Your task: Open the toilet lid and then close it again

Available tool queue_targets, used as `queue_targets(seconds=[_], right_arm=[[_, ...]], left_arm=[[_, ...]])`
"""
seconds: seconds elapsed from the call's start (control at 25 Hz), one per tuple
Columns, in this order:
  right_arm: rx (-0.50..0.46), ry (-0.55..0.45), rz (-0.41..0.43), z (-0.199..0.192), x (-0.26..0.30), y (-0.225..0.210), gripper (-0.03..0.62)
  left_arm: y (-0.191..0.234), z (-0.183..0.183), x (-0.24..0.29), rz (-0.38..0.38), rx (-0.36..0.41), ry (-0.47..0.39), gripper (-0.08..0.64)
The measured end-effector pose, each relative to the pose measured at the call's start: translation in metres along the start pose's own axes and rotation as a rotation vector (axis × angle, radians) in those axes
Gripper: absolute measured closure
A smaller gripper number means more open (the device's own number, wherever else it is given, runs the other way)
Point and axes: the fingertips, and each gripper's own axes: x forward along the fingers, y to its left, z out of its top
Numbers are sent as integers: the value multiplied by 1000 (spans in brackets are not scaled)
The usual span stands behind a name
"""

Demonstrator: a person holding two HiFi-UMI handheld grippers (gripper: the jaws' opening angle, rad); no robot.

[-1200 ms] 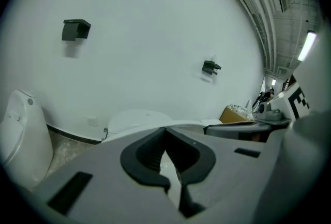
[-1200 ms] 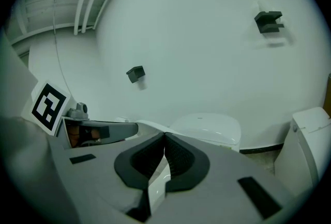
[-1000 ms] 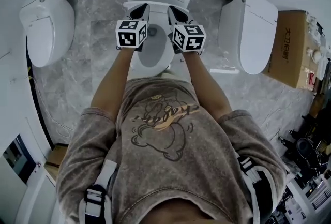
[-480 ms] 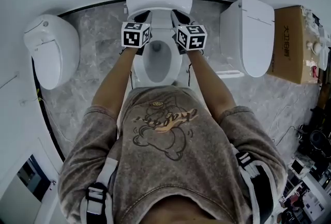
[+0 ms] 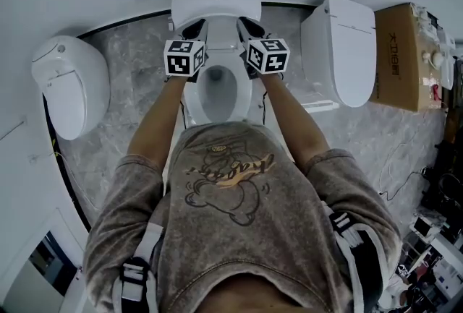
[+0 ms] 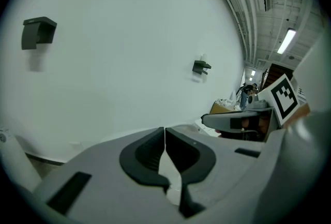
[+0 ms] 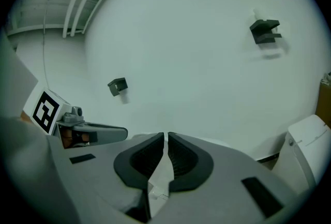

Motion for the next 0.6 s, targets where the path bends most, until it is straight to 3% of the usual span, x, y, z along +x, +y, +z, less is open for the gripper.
queue_targets(seconds=[0.2,0.32,0.4,0.6], right_arm=[[6,-24,-20,8,-3,-7,534],[9,-16,2,7,4,-6,388],[6,-3,23,6,9,-7,332],[-33,33,23,8,24,-20,327]], left_arm=[[4,10,-2,3,16,-19,539],[10,11,2,6,26,-20,404],[13,11,7,6,43,-17,320],[24,10,23,-10,78,20,291]])
